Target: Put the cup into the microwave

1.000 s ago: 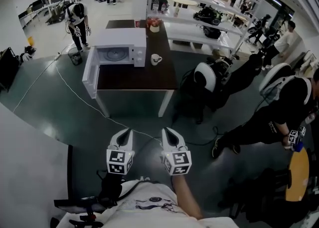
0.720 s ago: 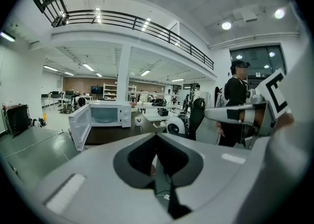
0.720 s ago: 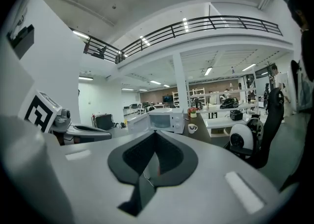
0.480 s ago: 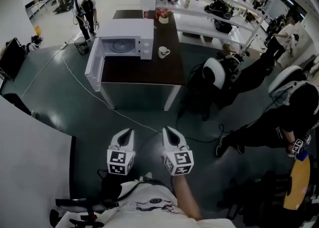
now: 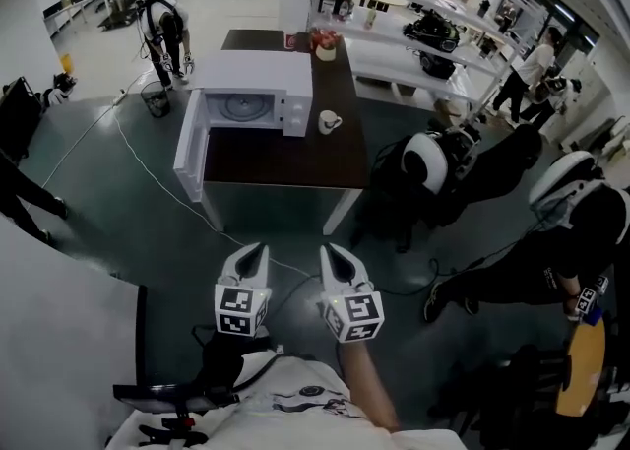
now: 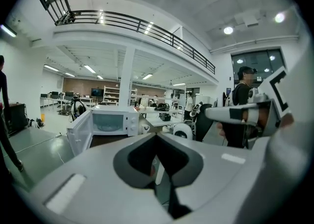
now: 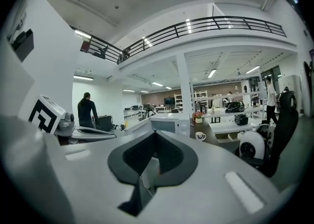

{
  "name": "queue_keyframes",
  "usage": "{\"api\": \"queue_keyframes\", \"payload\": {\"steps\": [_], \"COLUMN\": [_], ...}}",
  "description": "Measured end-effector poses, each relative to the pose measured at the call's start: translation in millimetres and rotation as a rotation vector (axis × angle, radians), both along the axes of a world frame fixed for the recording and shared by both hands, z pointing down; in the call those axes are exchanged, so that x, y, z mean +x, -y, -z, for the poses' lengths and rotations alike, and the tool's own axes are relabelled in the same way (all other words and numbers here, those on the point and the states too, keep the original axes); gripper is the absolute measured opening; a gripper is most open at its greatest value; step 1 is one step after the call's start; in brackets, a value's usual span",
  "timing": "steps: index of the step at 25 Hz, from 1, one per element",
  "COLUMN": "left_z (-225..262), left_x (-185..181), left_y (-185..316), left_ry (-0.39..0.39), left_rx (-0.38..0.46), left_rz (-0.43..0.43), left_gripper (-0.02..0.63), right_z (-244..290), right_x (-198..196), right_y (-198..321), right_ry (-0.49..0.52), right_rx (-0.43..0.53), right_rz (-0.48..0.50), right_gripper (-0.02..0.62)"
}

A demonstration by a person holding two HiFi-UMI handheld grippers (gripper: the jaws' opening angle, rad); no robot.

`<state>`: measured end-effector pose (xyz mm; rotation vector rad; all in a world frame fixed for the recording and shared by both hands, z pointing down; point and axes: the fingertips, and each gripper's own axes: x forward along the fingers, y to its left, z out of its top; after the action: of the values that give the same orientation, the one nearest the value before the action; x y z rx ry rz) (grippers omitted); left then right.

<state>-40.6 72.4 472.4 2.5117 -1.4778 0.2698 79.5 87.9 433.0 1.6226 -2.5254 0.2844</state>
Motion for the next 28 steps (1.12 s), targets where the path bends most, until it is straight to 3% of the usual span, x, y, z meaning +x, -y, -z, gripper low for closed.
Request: {"api": "queue_keyframes", "payload": {"steps": [9, 21, 28], "left_z": [-22.2, -45.3, -22.8], "left_x": [-45.9, -63.1, -74.7], "left_y": [23.9, 58.0, 120.1], "left_ry": [-0.022, -0.028, 0.011], "left_rx": [-0.062, -0.116, -0.056], "left_rz": [0.01, 0.041, 0.114], "left_gripper": [-0.002, -0.001, -0.001], "right_z": [-8.2, -34.4, -20.8], "right_x": [-39.7, -56.8, -61.5], "right_y": [30.2, 71.2, 137.0], "right_ry": [-0.014, -0.037, 0.01], "right_rx": [-0.022, -0.09, -0.044], "right_rz": [-0.01, 0.02, 0.083], "right_gripper": [0.002, 0.002, 0.002]}}
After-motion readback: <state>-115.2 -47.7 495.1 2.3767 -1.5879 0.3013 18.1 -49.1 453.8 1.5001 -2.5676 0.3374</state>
